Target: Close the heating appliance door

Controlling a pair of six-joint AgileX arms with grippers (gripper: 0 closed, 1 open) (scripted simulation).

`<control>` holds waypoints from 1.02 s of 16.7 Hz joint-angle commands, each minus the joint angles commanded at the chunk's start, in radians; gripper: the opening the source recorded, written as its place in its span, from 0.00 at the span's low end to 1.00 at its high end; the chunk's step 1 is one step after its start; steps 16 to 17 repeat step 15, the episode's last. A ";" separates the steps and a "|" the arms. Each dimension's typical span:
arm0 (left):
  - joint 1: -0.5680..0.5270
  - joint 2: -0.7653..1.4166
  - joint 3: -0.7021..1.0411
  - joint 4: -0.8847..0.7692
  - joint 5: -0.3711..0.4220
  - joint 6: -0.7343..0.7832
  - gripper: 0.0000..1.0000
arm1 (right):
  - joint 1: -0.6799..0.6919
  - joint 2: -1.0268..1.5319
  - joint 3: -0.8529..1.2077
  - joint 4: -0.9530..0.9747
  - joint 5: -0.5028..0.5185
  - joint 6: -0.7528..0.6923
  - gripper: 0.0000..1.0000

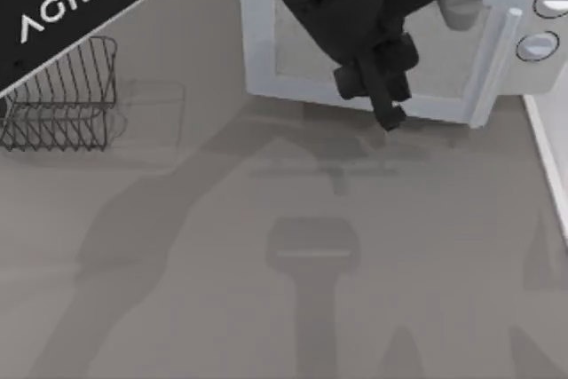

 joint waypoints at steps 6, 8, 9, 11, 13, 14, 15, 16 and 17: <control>-0.053 0.036 0.019 -0.078 0.019 -0.015 0.00 | 0.000 0.000 0.000 0.000 0.000 0.000 1.00; -0.051 0.078 0.042 -0.075 0.008 -0.040 0.00 | 0.000 0.000 0.000 0.000 0.000 0.000 1.00; -0.045 0.095 0.055 -0.065 0.000 -0.050 0.00 | 0.000 0.000 0.000 0.000 0.000 0.000 1.00; -0.029 0.111 0.080 -0.036 -0.017 -0.061 0.00 | 0.000 0.000 0.000 0.000 0.000 0.000 1.00; -0.015 0.105 0.096 -0.007 -0.029 -0.062 0.00 | 0.000 0.000 0.000 0.000 0.000 0.000 1.00; -0.013 0.102 0.098 0.000 -0.031 -0.061 0.00 | 0.000 0.000 0.000 0.000 0.000 0.000 1.00; -0.013 0.102 0.098 0.000 -0.031 -0.061 0.00 | 0.000 0.000 0.000 0.000 0.000 0.000 1.00; -0.013 0.102 0.098 0.000 -0.031 -0.061 0.00 | 0.000 0.000 0.000 0.000 0.000 0.000 1.00; -0.013 0.102 0.098 0.000 -0.031 -0.061 0.00 | 0.000 0.000 0.000 0.000 0.000 0.000 1.00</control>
